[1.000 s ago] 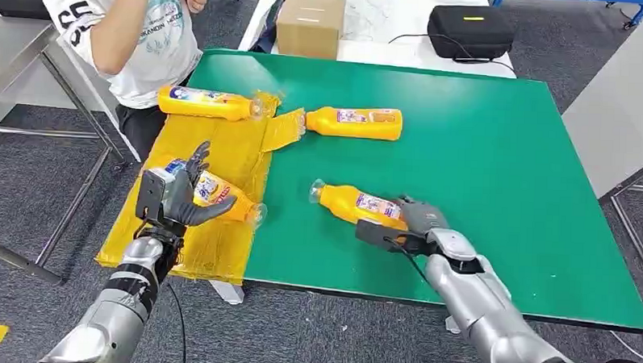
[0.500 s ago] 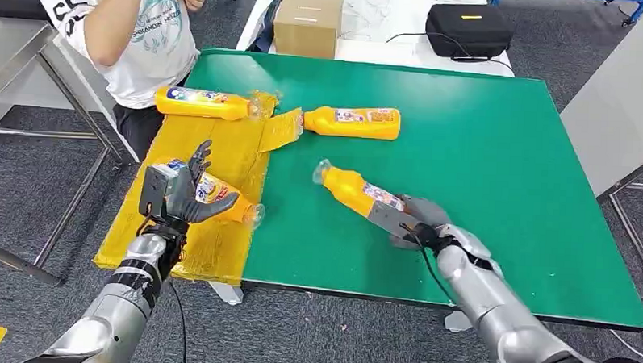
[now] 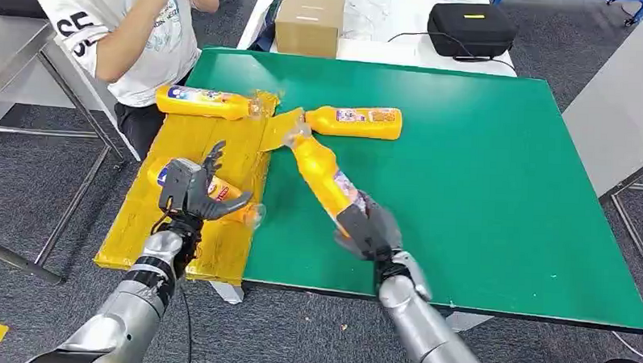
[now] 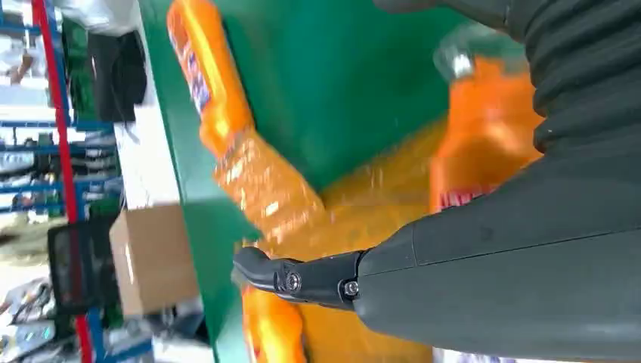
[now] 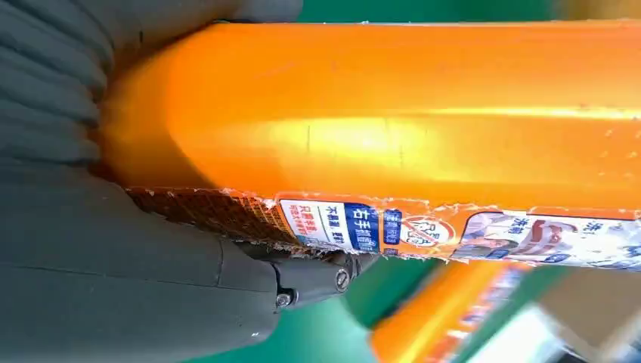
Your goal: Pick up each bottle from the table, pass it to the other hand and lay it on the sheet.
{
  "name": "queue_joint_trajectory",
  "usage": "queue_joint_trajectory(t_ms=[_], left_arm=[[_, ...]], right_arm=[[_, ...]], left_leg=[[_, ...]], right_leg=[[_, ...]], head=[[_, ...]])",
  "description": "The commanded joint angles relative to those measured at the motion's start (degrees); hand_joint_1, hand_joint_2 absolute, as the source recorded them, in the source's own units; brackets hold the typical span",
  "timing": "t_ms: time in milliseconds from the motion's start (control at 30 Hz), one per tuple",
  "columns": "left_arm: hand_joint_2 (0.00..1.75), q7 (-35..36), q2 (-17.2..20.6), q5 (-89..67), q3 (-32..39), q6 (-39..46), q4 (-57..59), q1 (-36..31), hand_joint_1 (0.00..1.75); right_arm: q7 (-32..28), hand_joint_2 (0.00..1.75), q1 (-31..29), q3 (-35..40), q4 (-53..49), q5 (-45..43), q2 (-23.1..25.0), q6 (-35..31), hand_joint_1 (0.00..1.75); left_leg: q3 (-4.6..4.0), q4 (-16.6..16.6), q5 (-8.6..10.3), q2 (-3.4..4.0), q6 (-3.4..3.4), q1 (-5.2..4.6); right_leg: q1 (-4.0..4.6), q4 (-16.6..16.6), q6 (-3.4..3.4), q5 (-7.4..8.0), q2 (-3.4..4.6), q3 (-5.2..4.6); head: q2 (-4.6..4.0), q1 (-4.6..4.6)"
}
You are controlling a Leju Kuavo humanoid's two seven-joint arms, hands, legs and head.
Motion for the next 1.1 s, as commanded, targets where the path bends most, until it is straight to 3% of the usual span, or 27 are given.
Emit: queue_joint_trajectory(t_ms=[33,500,800,1100], left_arm=[[1.75,1.7,-1.7,3.3,-3.6,-2.6,1.5,-2.4,0.0],[1.75,5.0,-2.4,13.7,-10.1,-10.8,-2.6,-1.2,0.0],[1.75,6.9,-0.2,21.8,-14.7,-18.8,-7.8,0.8,0.0],[1.75,6.8,1.8,25.5,-14.6,-22.3,-10.3,2.9,0.0]], right_arm=[[-1.8,1.75,0.3,0.3,-1.8,-1.2,4.4,-2.4,1.75],[-5.9,1.75,-2.6,5.7,0.0,-2.3,6.7,-2.1,1.75],[-6.3,1.75,-4.5,11.9,4.3,-0.4,7.4,-1.9,1.75],[-5.7,1.75,-3.0,11.7,2.6,0.5,5.3,-3.4,1.75]], left_leg=[[0.26,0.0,-0.17,0.06,-0.08,0.04],[0.21,0.1,-0.21,0.11,-0.07,0.02],[0.13,0.0,-0.14,0.16,-0.05,0.03],[0.05,0.0,-0.07,0.06,-0.03,0.02]], right_leg=[[0.05,0.1,-0.11,-0.16,0.05,0.23],[0.01,0.1,-0.1,-0.18,0.1,0.19],[0.03,0.0,-0.09,-0.1,0.15,0.11],[0.02,0.0,-0.06,-0.06,0.06,0.07]], head=[[0.0,0.02],[0.0,0.02],[0.0,0.02],[0.0,0.02]])
